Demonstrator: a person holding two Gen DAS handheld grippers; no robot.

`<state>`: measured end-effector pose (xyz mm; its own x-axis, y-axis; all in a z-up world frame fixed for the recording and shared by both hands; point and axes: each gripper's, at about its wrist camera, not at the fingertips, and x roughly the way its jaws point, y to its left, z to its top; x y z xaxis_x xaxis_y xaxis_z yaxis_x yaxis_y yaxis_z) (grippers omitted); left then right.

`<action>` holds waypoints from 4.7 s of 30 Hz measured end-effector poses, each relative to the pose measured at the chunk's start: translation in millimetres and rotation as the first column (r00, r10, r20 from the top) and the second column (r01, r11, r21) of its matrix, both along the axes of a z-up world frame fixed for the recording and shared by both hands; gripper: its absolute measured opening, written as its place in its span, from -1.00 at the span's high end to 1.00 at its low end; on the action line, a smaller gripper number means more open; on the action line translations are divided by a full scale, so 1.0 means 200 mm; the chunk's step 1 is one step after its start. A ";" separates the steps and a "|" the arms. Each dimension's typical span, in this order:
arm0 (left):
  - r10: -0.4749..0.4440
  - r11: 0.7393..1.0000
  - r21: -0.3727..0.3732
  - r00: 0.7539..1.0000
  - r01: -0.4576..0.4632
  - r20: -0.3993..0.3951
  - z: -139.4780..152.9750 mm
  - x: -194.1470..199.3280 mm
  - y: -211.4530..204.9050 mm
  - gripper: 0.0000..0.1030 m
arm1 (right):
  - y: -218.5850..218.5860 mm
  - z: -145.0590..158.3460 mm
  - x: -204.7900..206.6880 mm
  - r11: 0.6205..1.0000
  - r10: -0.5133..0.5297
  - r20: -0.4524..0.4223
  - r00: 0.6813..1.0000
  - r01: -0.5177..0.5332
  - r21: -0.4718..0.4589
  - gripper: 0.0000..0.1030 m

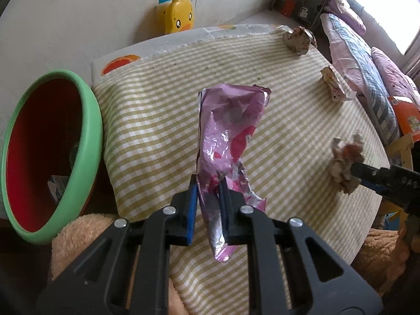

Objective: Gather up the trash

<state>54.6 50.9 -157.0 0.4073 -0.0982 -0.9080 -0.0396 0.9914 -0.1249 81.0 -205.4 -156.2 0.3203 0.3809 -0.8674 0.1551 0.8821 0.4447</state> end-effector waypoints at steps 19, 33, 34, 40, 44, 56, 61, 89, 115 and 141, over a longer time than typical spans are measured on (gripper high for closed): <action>0.039 0.999 -0.036 0.997 -0.037 0.065 0.13 -0.05 0.08 0.72 | 0.12 0.23 -0.08 0.994 0.085 0.158 0.984 -0.095 0.060 0.55; 0.109 0.992 -0.075 0.987 -0.100 0.121 0.24 -0.11 0.23 0.71 | 0.17 0.27 -0.12 0.990 0.113 0.174 0.978 -0.126 0.063 0.55; 0.121 0.991 -0.078 0.985 -0.111 0.124 0.25 -0.11 0.25 0.71 | 0.17 0.27 -0.12 0.990 0.116 0.174 0.978 -0.129 0.061 0.55; 0.206 0.976 -0.092 0.969 -0.195 0.136 0.29 -0.14 0.43 0.71 | 0.23 0.27 -0.16 0.985 0.151 0.169 0.974 -0.163 0.061 0.55; 0.264 0.962 -0.109 0.954 -0.250 0.140 0.31 -0.17 0.56 0.71 | 0.29 0.26 -0.19 0.980 0.184 0.161 0.970 -0.194 0.046 0.55; 0.374 0.927 -0.089 0.912 -0.363 0.172 0.28 -0.28 0.87 0.71 | 0.55 0.41 -0.22 0.961 0.251 0.221 0.942 -0.270 0.057 0.54; 0.419 0.908 -0.100 0.893 -0.407 0.163 0.24 -0.30 0.99 0.71 | 0.73 0.41 -0.20 0.942 0.304 0.215 0.928 -0.326 0.075 0.53; 0.524 0.848 -0.010 0.836 -0.529 0.163 0.13 -0.42 1.34 -0.12 | 1.41 0.38 0.07 0.854 0.451 0.313 0.836 -0.506 0.123 -0.19; 0.430 0.885 0.128 0.891 -0.448 0.146 0.14 -0.34 1.11 -0.26 | -0.04 -0.16 0.78 0.873 0.128 0.021 0.992 -0.103 -0.476 0.74; -0.175 0.984 0.074 0.943 0.161 0.284 0.40 0.78 -0.67 -0.46 | -0.24 -0.01 -0.26 0.959 -0.161 -0.012 0.987 0.159 0.232 0.74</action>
<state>210.8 -82.7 -77.0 0.6340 -0.1462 -0.7594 0.1586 0.9857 -0.0573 29.1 -253.7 -158.8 0.3989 0.5147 -0.7589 0.2823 0.7185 0.6356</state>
